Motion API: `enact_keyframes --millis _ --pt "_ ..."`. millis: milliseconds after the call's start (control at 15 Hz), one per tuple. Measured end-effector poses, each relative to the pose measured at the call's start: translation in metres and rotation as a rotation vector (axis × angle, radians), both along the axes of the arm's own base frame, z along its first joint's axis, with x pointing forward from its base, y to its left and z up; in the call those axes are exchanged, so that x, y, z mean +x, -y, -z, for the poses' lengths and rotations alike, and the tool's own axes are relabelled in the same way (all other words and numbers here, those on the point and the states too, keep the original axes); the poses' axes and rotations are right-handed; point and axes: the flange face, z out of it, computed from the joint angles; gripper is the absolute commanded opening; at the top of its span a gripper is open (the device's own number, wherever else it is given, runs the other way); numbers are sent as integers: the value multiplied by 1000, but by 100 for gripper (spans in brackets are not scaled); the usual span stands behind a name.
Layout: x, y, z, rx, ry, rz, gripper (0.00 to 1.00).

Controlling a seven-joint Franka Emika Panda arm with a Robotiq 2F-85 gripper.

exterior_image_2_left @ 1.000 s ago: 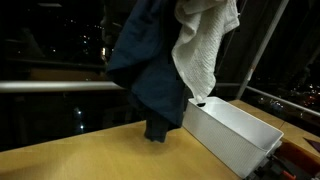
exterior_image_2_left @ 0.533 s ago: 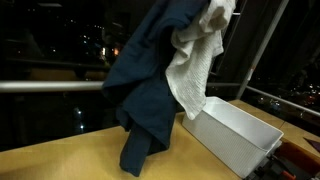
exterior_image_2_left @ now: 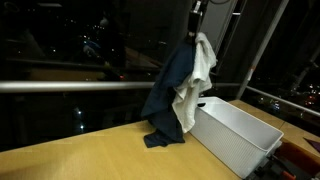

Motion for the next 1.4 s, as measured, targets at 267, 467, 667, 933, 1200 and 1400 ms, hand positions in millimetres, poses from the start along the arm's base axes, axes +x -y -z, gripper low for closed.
enact_keyframes --millis 267,467,667,933,1200,1400 --pt "12 36 63 122 -48 19 3" --pt "3 40 111 195 -106 8 3" --pt "-14 34 156 238 -155 -22 3" --pt "-37 30 205 231 -182 -62 40" --pt "-48 41 222 216 -171 -69 67" --pt "-49 74 199 208 -118 -39 89"
